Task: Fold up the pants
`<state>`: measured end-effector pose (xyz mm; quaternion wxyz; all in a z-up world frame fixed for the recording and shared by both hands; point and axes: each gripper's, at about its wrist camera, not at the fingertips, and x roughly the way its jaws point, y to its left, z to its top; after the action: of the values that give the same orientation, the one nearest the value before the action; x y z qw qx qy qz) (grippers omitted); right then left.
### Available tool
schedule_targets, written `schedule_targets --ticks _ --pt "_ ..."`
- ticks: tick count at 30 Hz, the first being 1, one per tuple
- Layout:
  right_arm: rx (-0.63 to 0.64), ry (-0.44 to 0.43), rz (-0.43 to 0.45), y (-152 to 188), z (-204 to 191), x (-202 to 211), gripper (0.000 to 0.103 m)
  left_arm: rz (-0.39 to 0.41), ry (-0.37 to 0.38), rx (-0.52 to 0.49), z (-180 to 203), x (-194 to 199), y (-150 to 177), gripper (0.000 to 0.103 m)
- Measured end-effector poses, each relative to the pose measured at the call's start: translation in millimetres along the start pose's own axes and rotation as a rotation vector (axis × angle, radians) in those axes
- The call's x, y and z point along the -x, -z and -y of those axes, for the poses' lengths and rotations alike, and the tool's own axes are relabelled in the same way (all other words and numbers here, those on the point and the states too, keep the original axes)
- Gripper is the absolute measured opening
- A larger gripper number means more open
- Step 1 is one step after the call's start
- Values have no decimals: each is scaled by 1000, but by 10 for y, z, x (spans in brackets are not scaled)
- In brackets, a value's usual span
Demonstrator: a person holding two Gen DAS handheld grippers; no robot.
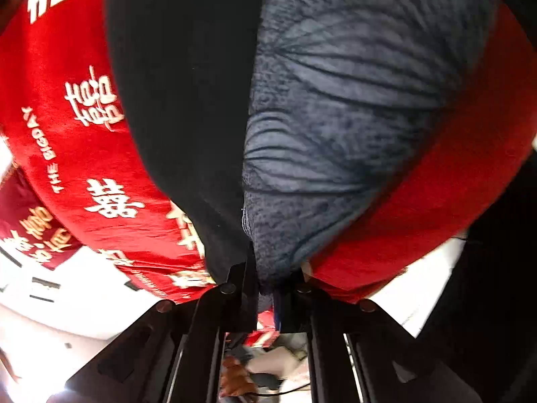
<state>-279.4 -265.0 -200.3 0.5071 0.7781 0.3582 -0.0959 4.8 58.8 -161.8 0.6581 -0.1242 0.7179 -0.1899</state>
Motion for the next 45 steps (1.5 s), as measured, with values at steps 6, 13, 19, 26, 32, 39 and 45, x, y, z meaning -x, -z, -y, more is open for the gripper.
schedule_targets --ticks 6,13,19,26,32,39,45 --pt "398 201 -19 108 -1054 190 6 58 40 -23 228 356 -124 22" --pt "705 298 -105 -250 -2156 60 7 165 79 -44 703 620 -613 22" --pt "726 338 -188 -1140 -2745 -530 9 241 25 -55 1044 324 -1566 22" --pt "774 507 -294 -1925 -2900 -1637 10 246 -142 21 1055 -346 -2325 27" --pt "705 494 -378 -2182 -2858 -1774 15 304 -191 64 1126 -203 -2365 61" --pt "839 408 -365 -1831 -3158 -1346 62 311 -313 -86 1375 29 -2068 76" --pt "983 599 -399 -1656 -2919 -1605 46 196 -345 -216 1818 -813 -2042 76"
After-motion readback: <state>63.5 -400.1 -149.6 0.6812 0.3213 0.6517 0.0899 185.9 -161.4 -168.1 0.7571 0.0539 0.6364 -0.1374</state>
